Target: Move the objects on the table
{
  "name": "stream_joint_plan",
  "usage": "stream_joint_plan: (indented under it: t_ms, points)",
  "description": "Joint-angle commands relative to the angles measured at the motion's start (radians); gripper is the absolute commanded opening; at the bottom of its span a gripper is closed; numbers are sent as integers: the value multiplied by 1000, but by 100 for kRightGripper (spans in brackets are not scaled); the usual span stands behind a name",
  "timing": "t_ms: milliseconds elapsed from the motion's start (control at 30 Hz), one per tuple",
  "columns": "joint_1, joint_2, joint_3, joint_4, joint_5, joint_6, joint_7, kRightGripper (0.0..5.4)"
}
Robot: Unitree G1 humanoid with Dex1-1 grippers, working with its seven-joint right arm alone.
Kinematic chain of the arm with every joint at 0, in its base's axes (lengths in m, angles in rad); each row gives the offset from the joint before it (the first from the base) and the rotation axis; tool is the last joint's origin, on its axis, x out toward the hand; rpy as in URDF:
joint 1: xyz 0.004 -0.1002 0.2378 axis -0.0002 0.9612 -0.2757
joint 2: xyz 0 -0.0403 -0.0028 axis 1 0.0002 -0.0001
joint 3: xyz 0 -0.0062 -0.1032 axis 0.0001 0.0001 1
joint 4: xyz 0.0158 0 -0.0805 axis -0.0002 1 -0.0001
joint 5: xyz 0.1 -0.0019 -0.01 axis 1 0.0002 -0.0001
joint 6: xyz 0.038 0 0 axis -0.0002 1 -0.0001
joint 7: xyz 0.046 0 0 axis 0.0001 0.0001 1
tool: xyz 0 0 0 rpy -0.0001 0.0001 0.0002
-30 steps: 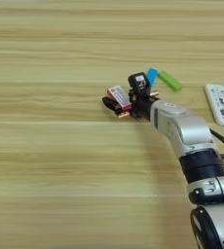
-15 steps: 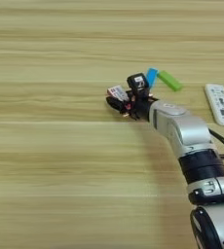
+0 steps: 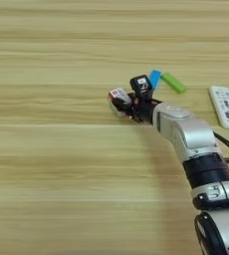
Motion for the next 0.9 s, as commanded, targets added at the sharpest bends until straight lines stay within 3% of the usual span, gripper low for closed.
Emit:
stream_joint_plan:
  t_ms: [33,900]
  points:
    - [-52,-16,-17,-51,-4,-44,-10,211]
    - [-41,-52,-97,-63,-11,-70,-65,210]
